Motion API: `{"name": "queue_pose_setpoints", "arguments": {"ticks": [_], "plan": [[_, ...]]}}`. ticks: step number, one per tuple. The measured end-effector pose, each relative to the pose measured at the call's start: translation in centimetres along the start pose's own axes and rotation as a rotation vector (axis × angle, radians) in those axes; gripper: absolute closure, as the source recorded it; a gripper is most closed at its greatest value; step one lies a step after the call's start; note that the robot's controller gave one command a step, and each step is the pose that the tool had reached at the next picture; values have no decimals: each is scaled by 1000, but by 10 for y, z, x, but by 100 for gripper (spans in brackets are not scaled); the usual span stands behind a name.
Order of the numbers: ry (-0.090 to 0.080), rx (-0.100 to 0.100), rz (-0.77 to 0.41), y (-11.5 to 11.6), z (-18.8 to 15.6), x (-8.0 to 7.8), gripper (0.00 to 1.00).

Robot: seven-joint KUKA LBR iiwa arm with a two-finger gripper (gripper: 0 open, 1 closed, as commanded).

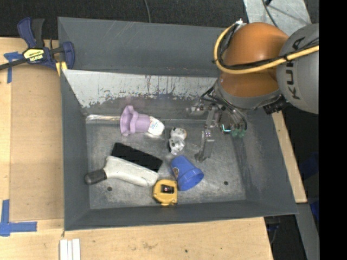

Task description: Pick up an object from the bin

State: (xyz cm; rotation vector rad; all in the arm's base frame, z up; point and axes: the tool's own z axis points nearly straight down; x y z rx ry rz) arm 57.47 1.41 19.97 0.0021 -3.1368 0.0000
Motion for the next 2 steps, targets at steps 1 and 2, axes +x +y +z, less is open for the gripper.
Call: {"name": "queue_pose_setpoints", "arguments": {"ticks": [1, 2], "plan": [[-9, 0, 1, 0, -5, -2, 0], [-11, 1, -124, 0, 43, -15, 0]]}}
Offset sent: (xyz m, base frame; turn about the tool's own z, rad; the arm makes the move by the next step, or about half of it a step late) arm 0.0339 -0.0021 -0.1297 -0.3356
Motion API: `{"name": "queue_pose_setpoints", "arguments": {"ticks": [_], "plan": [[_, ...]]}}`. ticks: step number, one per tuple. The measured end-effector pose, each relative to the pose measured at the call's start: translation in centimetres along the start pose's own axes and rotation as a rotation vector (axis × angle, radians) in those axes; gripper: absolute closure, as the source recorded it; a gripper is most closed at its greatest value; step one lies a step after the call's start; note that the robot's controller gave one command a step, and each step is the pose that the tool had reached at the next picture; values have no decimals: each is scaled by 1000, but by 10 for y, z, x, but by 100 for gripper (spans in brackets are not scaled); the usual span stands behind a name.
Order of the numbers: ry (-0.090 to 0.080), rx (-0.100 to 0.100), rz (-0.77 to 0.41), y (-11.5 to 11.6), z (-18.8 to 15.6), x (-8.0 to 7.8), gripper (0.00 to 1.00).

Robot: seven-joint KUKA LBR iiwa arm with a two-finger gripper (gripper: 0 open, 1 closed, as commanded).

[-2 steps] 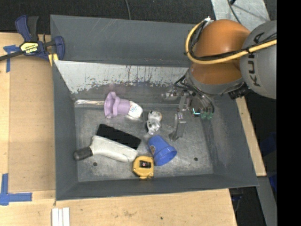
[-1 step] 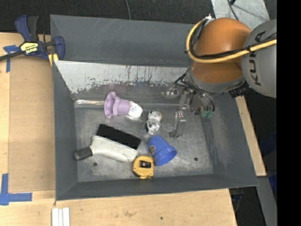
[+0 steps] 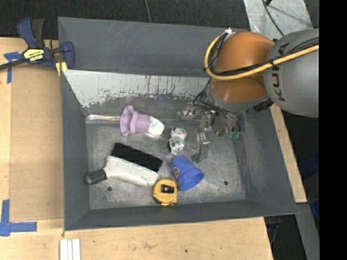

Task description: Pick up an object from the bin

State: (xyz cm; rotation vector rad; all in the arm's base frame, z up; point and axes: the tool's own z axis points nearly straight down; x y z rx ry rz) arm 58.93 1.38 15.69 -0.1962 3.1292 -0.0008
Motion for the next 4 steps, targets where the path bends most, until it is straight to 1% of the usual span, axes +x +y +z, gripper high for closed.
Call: {"name": "queue_pose_setpoints", "arguments": {"ticks": [1, 2, 3, 4], "plan": [[3, -1, -69, -9, 3, -31, 0], [0, -1, -114, -6, -1, -36, 0], [-7, 2, -285, -7, 41, -36, 0], [-18, -1, -435, -7, 77, -45, 100]]}}
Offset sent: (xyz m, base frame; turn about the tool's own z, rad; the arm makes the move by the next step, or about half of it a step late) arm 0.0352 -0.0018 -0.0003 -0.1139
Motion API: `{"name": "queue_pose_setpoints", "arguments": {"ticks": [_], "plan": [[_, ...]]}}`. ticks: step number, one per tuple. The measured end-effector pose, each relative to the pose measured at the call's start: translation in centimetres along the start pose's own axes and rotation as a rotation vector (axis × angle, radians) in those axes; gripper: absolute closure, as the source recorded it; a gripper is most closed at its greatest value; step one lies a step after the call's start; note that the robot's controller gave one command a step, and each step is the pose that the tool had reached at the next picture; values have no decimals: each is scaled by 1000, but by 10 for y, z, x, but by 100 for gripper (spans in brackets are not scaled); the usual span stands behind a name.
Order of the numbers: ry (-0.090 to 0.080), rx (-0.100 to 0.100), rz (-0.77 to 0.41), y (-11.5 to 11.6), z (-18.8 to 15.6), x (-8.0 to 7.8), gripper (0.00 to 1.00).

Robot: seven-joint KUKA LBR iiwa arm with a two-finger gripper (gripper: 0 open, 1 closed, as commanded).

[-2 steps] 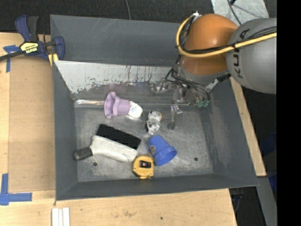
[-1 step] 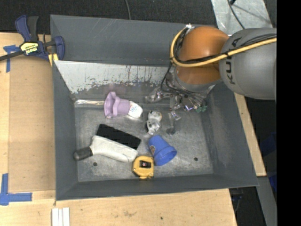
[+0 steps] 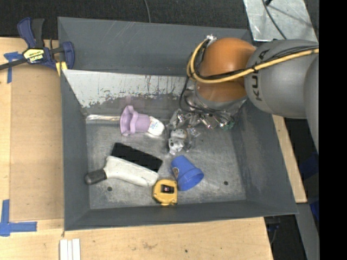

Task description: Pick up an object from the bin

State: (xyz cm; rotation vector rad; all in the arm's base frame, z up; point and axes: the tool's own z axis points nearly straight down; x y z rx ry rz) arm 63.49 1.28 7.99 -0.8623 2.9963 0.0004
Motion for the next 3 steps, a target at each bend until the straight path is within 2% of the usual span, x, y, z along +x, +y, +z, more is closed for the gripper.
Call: {"name": "queue_pose_setpoints", "arguments": {"ticks": [1, 2, 3], "plan": [[0, 0, 1, 0, 0, 0, 100], [15, -3, 4, -2, -30, -2, 100], [22, -7, 5, -1, -9, 0, 100]]}}
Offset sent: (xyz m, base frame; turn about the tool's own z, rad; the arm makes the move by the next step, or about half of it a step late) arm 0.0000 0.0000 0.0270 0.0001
